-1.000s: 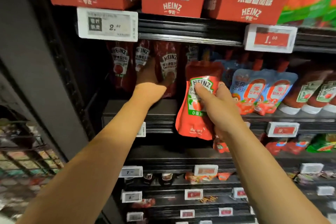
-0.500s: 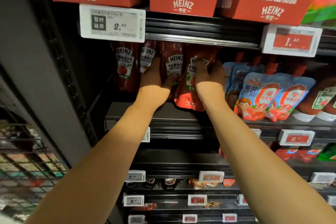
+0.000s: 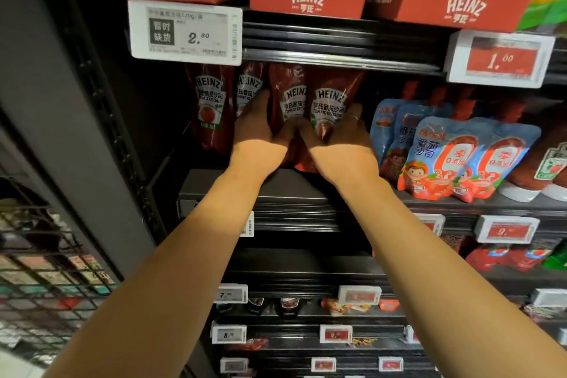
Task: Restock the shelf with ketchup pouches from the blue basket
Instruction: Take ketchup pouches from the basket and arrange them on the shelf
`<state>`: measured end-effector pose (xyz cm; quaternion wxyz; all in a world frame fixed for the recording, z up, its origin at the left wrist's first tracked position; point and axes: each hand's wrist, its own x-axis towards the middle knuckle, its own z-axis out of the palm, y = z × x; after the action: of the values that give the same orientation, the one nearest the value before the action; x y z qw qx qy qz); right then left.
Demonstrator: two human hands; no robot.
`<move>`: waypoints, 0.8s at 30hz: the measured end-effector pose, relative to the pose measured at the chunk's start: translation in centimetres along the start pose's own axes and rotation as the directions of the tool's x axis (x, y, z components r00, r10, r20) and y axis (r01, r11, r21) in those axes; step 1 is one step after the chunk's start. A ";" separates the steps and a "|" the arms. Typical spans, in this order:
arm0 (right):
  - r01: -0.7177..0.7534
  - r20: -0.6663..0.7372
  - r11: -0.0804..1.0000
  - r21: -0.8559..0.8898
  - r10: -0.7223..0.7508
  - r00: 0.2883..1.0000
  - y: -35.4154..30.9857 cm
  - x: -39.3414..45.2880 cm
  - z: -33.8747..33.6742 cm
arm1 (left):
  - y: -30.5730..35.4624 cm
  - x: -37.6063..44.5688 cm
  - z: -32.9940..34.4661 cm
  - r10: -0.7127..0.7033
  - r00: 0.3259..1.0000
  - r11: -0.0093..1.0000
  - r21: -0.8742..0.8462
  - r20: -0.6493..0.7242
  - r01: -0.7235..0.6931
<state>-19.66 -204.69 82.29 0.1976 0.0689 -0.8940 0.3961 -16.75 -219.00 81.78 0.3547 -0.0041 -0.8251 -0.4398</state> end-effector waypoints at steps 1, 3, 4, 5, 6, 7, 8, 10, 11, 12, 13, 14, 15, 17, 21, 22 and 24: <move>0.007 0.027 0.997 -0.083 -0.005 1.000 0.1 -0.1 -0.1 | -0.1 0.0 0.0 -0.001 1.000 1.000 0.001 -0.002 0.001; 0.015 0.076 0.982 -0.189 -0.001 0.997 0.0 -0.2 -0.5 | -0.1 0.1 0.0 -0.001 1.000 1.000 0.014 -0.013 0.001; 0.005 0.101 0.980 -0.200 0.015 0.995 -0.1 -0.1 -0.7 | 0.0 0.2 0.0 0.003 1.000 1.000 0.019 -0.017 -0.002; -0.013 0.128 0.981 -0.193 0.038 0.991 -0.3 0.2 -0.9 | 0.0 0.2 0.1 0.007 1.000 1.000 0.018 -0.018 -0.007; -0.029 0.150 0.983 -0.182 0.057 0.987 -0.5 0.4 -1.2 | 0.1 0.2 0.1 0.012 1.000 1.000 0.011 -0.016 -0.012; -0.040 0.159 0.985 -0.170 0.068 0.985 -0.6 0.7 -1.3 | 0.1 0.1 0.1 0.015 1.000 1.000 0.002 -0.014 -0.015; -0.045 0.154 0.987 -0.156 0.069 0.986 -0.7 0.8 -1.4 | 0.1 0.1 0.1 0.016 1.000 1.000 -0.005 -0.012 -0.016; -0.047 0.115 0.991 -0.123 0.061 0.991 -0.8 0.5 -1.3 | 0.1 0.0 0.0 0.017 1.000 1.000 -0.021 -0.007 -0.017; -0.048 0.092 0.993 -0.112 0.058 0.994 -0.7 0.2 -1.1 | 0.2 0.0 0.0 0.015 1.000 0.999 -0.028 -0.002 -0.015; -0.045 0.069 0.993 -0.107 0.052 0.996 -0.6 -0.1 -0.8 | 0.2 -0.1 0.0 0.013 1.000 0.999 -0.032 0.002 -0.013; -0.038 0.050 0.993 -0.112 0.044 0.998 -0.5 -0.4 -0.5 | 0.3 -0.1 0.0 0.011 1.000 0.999 -0.034 0.003 -0.011; -0.035 0.041 0.992 -0.124 0.040 0.998 -0.4 -0.6 -0.3 | 0.4 -0.2 0.0 0.010 1.000 0.999 -0.036 0.003 -0.010; -0.035 0.044 0.989 -0.142 0.042 0.998 -0.3 -0.7 0.0 | 0.4 -0.2 -0.1 0.007 1.000 0.999 -0.038 0.003 -0.007; -0.053 0.055 0.983 -0.177 0.063 0.997 -0.3 -0.7 0.4 | 0.4 -0.3 0.0 0.003 1.000 0.999 -0.037 0.004 -0.002; -0.098 0.010 0.984 -0.149 0.101 0.995 -0.1 -1.0 1.4 | 0.2 -0.4 0.1 0.004 1.000 1.000 -0.025 0.000 -0.004; -0.099 -0.005 0.986 -0.136 0.100 0.995 0.0 -1.0 1.6 | 0.0 -0.4 0.1 -0.006 1.000 1.000 -0.029 0.002 0.006; -0.120 -0.034 0.979 -0.166 0.116 0.993 0.1 -0.7 1.9 | -0.3 -0.3 0.2 -0.035 0.999 0.999 -0.038 0.019 0.036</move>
<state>-19.65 -206.02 80.76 0.1898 -0.0059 -0.9242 0.3313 -16.72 -218.95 81.31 0.3389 -0.0002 -0.8197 -0.4618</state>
